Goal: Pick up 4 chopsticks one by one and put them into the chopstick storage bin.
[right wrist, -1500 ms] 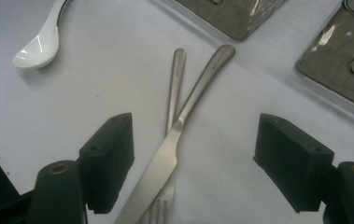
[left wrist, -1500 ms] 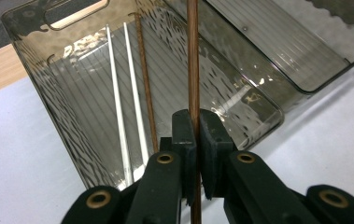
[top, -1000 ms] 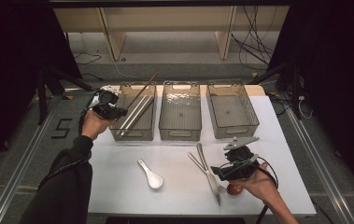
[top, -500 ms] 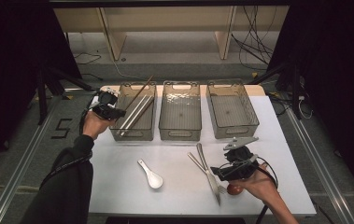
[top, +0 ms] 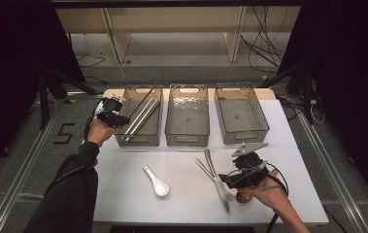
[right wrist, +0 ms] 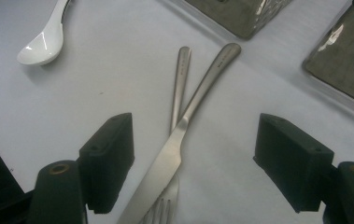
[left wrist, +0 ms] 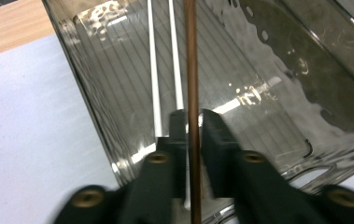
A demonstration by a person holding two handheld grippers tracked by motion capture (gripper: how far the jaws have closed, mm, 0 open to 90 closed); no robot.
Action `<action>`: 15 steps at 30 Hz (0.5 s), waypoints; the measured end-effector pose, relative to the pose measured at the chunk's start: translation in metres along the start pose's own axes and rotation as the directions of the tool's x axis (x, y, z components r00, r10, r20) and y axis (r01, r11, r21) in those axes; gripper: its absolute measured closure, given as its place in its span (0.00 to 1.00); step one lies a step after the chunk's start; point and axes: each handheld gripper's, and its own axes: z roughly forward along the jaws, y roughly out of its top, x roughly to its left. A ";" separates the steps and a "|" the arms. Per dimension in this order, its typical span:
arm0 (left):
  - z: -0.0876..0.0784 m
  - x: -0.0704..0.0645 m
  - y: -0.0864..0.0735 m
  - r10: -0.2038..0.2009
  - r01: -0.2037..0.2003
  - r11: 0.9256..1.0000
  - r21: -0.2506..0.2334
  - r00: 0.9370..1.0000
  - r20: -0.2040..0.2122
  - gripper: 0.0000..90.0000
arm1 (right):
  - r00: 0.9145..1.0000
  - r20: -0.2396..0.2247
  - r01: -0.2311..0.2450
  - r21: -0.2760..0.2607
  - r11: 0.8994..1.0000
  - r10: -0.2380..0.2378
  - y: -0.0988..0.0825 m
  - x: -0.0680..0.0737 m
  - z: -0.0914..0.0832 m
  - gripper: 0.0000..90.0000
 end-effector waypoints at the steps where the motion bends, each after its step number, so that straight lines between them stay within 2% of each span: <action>1: -0.001 -0.002 0.001 0.005 -0.005 1.000 -0.002 1.000 0.001 0.77 | 1.000 0.000 -0.001 -0.001 1.000 0.001 0.000 0.000 0.000 0.32; 4: -0.007 -0.007 0.005 0.006 -0.006 1.000 -0.014 1.000 0.015 0.63 | 1.000 -0.001 -0.004 -0.001 1.000 0.004 0.000 0.000 0.000 0.32; 7: -0.013 -0.014 0.008 0.037 -0.036 0.999 -0.019 0.998 0.047 0.56 | 1.000 0.000 -0.002 -0.001 1.000 0.002 0.000 0.000 0.000 0.32; 9: -0.017 -0.019 0.008 0.043 -0.040 0.998 -0.039 0.997 0.068 0.52 | 1.000 0.000 -0.002 -0.002 1.000 0.002 0.000 0.000 0.000 0.32; 11: -0.022 -0.025 0.008 0.054 -0.050 0.998 -0.050 0.993 0.101 0.48 | 1.000 0.000 -0.001 -0.003 1.000 0.001 0.000 0.000 0.000 0.32; 15: -0.033 -0.040 0.003 0.104 -0.094 0.993 -0.075 0.983 0.149 0.41 | 1.000 0.002 -0.002 -0.003 1.000 0.002 0.000 0.000 -0.001 0.32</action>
